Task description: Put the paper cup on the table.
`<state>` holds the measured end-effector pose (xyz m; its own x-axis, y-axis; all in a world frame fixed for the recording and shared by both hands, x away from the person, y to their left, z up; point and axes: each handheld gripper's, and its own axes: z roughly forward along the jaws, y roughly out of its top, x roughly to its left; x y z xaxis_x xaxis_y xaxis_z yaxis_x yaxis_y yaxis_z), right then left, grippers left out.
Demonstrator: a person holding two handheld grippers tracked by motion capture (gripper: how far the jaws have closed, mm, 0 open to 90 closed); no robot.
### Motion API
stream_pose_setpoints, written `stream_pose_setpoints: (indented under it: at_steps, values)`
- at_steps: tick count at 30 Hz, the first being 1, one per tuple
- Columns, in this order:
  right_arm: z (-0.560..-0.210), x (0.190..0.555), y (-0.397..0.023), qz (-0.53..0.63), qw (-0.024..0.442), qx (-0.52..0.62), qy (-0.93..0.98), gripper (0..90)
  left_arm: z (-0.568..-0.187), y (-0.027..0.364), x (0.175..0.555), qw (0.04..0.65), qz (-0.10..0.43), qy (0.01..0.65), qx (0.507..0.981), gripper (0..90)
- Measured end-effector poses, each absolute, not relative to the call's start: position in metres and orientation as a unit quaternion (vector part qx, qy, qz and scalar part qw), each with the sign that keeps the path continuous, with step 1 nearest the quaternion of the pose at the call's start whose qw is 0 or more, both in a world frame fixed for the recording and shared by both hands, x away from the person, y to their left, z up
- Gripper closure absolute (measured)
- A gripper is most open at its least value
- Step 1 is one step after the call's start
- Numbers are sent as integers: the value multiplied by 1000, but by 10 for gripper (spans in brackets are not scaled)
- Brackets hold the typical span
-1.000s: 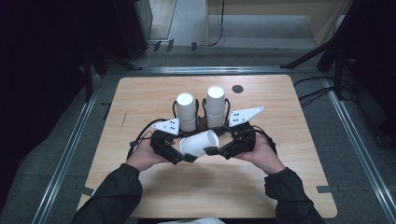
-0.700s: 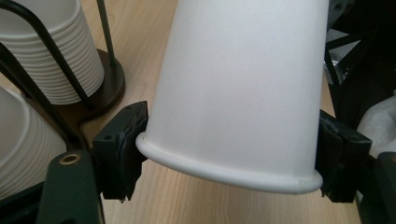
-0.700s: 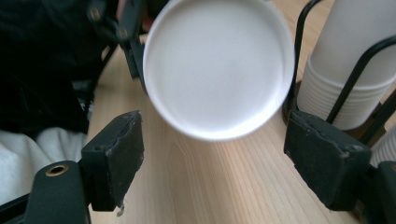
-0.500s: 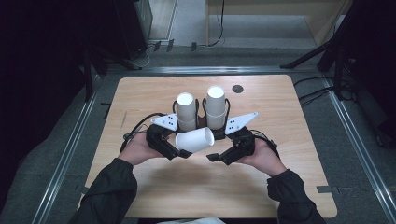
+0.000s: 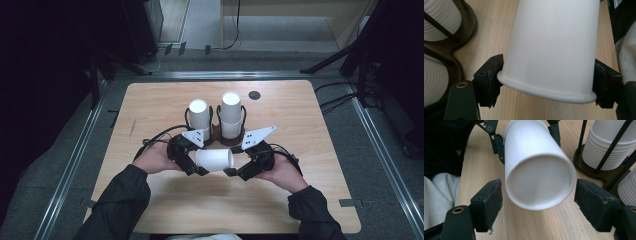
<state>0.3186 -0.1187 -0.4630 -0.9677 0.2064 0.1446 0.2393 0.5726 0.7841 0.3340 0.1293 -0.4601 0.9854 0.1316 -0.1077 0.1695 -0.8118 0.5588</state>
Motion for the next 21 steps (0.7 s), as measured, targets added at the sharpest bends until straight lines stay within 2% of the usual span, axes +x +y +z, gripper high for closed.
stream_pose_setpoints:
  at_steps: [9,16,21]
  values:
    - [-472,317,-105,-424,23,-110,-899,250,-470,117,333,262,-48,64,962,234]
    - [-478,315,-93,-408,27,-93,-908,315,-473,112,331,253,-51,61,964,232]
    - [-479,315,-90,-402,28,-92,-911,325,-474,114,331,258,-53,64,962,232]
